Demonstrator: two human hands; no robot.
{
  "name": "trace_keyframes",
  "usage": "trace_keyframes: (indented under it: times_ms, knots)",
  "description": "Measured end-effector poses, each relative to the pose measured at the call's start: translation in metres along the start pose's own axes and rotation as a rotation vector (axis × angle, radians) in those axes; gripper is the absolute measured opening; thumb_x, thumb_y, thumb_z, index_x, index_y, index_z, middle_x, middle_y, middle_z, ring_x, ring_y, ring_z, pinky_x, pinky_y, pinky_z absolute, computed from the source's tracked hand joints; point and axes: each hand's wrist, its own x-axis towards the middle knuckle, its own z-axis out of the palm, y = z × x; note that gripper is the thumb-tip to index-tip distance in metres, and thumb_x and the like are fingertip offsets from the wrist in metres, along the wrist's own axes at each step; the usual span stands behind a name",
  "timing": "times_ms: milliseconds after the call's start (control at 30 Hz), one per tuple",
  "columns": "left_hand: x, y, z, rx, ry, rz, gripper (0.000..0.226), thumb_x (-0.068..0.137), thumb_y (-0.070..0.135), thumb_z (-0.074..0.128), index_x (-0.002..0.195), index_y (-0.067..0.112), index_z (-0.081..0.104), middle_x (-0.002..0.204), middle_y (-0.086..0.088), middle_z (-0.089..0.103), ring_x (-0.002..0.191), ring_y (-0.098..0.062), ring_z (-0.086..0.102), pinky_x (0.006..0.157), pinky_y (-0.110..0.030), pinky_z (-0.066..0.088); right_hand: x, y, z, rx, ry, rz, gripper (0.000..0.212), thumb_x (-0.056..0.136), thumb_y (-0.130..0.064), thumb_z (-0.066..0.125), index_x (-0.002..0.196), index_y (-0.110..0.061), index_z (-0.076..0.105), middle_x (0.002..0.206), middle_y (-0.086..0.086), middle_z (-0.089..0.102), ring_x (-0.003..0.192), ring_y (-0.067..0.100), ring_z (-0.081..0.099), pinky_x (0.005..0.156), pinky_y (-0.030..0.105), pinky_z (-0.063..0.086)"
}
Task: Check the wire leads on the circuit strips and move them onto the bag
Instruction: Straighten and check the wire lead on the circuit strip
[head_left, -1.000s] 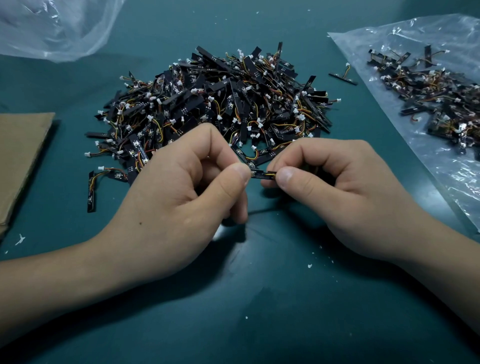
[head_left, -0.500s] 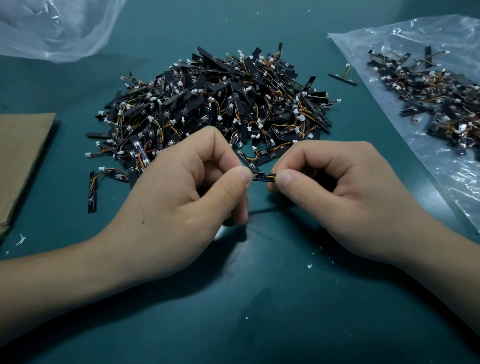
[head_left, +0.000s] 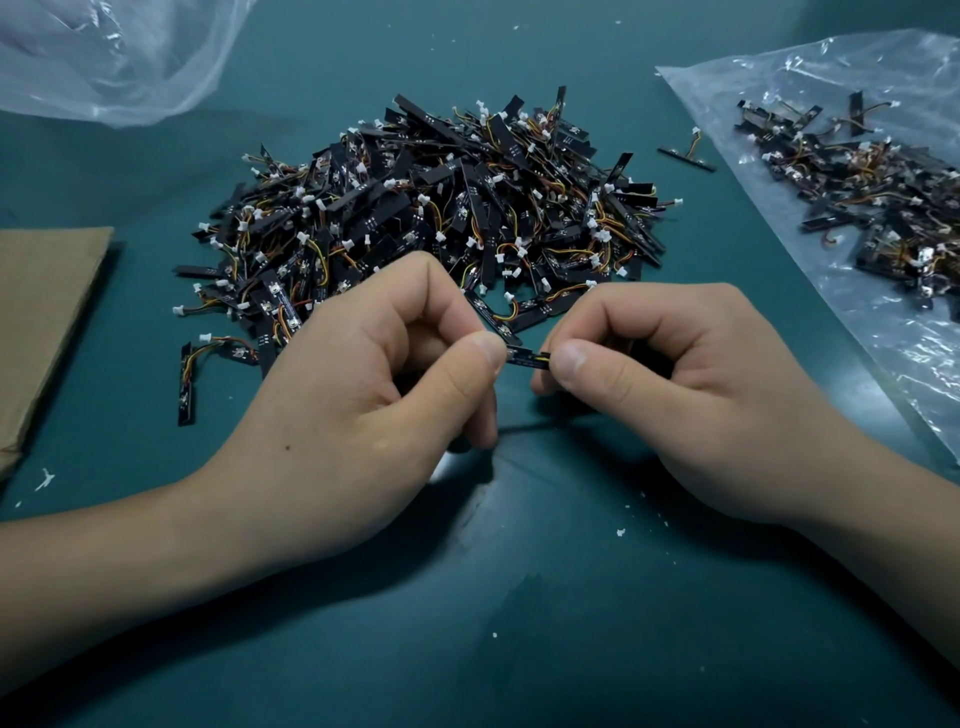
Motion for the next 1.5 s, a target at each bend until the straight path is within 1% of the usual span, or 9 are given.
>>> trace_keyframes:
  times_ms: [167, 300, 367, 500, 700, 867, 967, 1267, 1500]
  knots:
    - [0.0006, 0.0, 0.0006, -0.011, -0.002, -0.009, 0.014, 0.091, 0.037, 0.056, 0.083, 0.026, 0.054, 0.064, 0.002, 0.071, 0.049, -0.022, 0.059, 0.047, -0.019, 0.041, 0.0, -0.0005, 0.0007, -0.066, 0.032, -0.017, 0.017, 0.097, -0.026, 0.063, 0.083, -0.02, 0.071, 0.078, -0.004, 0.071, 0.067, 0.012, 0.061, 0.063, 0.02, 0.047]
    - [0.0006, 0.0003, 0.0003, -0.004, -0.002, 0.008, 0.014, 0.092, 0.034, 0.056, 0.083, 0.025, 0.054, 0.064, 0.002, 0.071, 0.049, -0.013, 0.059, 0.048, -0.016, 0.04, -0.0009, -0.0009, 0.0008, -0.069, 0.047, -0.019, 0.016, 0.097, -0.027, 0.062, 0.084, -0.021, 0.071, 0.077, -0.002, 0.071, 0.066, 0.015, 0.063, 0.063, 0.032, 0.051]
    - [0.0002, 0.0002, 0.0002, -0.016, 0.001, 0.002, 0.014, 0.092, 0.035, 0.056, 0.083, 0.025, 0.054, 0.064, 0.001, 0.071, 0.052, -0.019, 0.063, 0.049, -0.022, 0.044, -0.001, -0.0015, 0.0005, -0.044, 0.041, -0.017, 0.016, 0.096, -0.025, 0.062, 0.084, -0.021, 0.07, 0.077, 0.0, 0.071, 0.066, 0.017, 0.064, 0.063, 0.037, 0.052]
    - [-0.0005, 0.0001, -0.0001, -0.016, -0.001, 0.0, 0.014, 0.092, 0.036, 0.056, 0.083, 0.027, 0.054, 0.064, 0.0, 0.07, 0.054, -0.027, 0.063, 0.048, -0.029, 0.045, -0.0009, -0.0022, 0.0014, -0.082, 0.043, -0.028, 0.014, 0.096, -0.024, 0.063, 0.084, -0.022, 0.069, 0.076, -0.006, 0.07, 0.063, 0.009, 0.057, 0.06, 0.019, 0.045]
    - [0.0, -0.0005, 0.0001, -0.004, -0.002, 0.001, 0.013, 0.092, 0.036, 0.056, 0.083, 0.027, 0.054, 0.065, 0.0, 0.071, 0.053, -0.026, 0.063, 0.047, -0.029, 0.044, -0.001, -0.0021, 0.0012, -0.09, 0.031, -0.022, 0.014, 0.096, -0.024, 0.062, 0.084, -0.022, 0.07, 0.077, -0.004, 0.071, 0.063, 0.013, 0.06, 0.059, 0.024, 0.047]
    - [0.0, -0.0009, -0.0005, -0.003, -0.005, 0.0, 0.014, 0.093, 0.036, 0.056, 0.083, 0.026, 0.054, 0.065, 0.0, 0.071, 0.053, -0.024, 0.062, 0.048, -0.027, 0.045, -0.0013, -0.0015, 0.001, -0.109, 0.034, -0.023, 0.014, 0.097, -0.026, 0.061, 0.085, -0.023, 0.069, 0.079, -0.004, 0.071, 0.065, 0.017, 0.062, 0.062, 0.037, 0.05]
    - [0.0003, -0.0008, 0.0, -0.003, -0.011, 0.002, 0.014, 0.093, 0.036, 0.056, 0.083, 0.026, 0.054, 0.065, 0.0, 0.071, 0.054, -0.023, 0.062, 0.05, -0.026, 0.045, -0.0014, -0.0014, 0.0007, -0.117, 0.036, -0.028, 0.014, 0.097, -0.025, 0.061, 0.085, -0.022, 0.068, 0.079, -0.006, 0.07, 0.065, 0.017, 0.061, 0.062, 0.036, 0.049]
    - [0.0002, 0.0009, -0.0001, 0.011, -0.022, 0.019, 0.012, 0.093, 0.035, 0.055, 0.087, 0.025, 0.054, 0.065, 0.001, 0.07, 0.056, -0.029, 0.063, 0.053, -0.041, 0.045, -0.0019, -0.0006, 0.0012, -0.111, 0.026, -0.03, 0.015, 0.097, -0.024, 0.059, 0.085, -0.021, 0.067, 0.08, -0.002, 0.071, 0.068, 0.022, 0.063, 0.064, 0.043, 0.05]
    - [0.0011, 0.0007, 0.0001, 0.033, -0.025, 0.03, 0.012, 0.094, 0.035, 0.055, 0.088, 0.024, 0.053, 0.066, 0.0, 0.071, 0.052, -0.026, 0.059, 0.048, -0.028, 0.042, -0.001, -0.0004, 0.0013, -0.126, 0.023, -0.038, 0.015, 0.098, -0.024, 0.058, 0.085, -0.023, 0.066, 0.079, -0.002, 0.07, 0.067, 0.024, 0.062, 0.063, 0.044, 0.049]
